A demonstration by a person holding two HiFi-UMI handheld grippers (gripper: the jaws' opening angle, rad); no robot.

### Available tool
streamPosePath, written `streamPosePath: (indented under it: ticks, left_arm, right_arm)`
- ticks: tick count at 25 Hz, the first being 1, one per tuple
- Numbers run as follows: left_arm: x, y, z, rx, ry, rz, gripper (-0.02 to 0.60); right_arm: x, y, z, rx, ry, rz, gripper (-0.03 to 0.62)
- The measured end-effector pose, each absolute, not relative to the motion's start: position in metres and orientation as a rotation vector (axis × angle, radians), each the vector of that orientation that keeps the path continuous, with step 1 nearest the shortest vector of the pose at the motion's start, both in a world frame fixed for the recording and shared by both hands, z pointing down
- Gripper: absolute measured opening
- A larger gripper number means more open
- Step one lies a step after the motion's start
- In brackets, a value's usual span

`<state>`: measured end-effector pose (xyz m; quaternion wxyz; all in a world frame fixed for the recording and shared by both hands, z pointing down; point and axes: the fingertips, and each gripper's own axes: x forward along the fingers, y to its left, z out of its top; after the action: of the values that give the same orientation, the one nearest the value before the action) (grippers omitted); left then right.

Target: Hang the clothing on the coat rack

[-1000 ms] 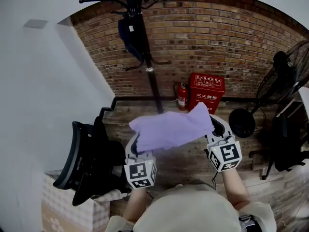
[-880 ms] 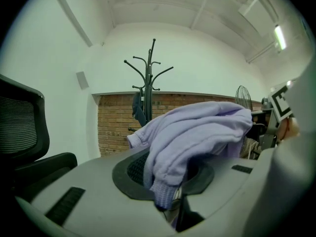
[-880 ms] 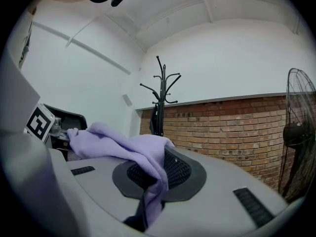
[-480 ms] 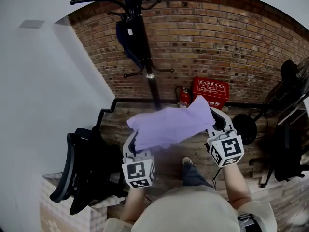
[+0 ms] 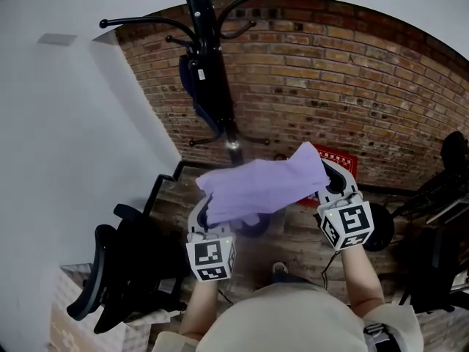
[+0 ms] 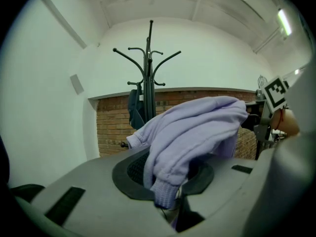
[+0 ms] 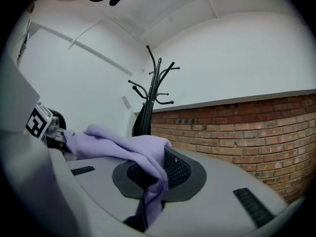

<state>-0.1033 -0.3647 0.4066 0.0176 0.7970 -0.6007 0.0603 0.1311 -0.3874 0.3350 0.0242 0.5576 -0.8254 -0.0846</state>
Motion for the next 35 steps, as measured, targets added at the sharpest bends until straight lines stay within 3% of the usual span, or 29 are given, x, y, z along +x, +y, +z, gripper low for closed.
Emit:
streamPosePath:
  ticks: [20, 35]
  left_arm:
    - [-0.098, -0.493, 0.406, 2.275, -2.084, 0.363, 0.075]
    - [-0.110, -0.540, 0.478, 2.095, -2.125, 0.607, 0.075]
  right_arm:
    - [0.120, -0.586, 0.331, 1.416, -2.688, -0.322, 0.017]
    - [0.101, -0.673, 0.432, 1.290, -2.597, -0.134, 0.017]
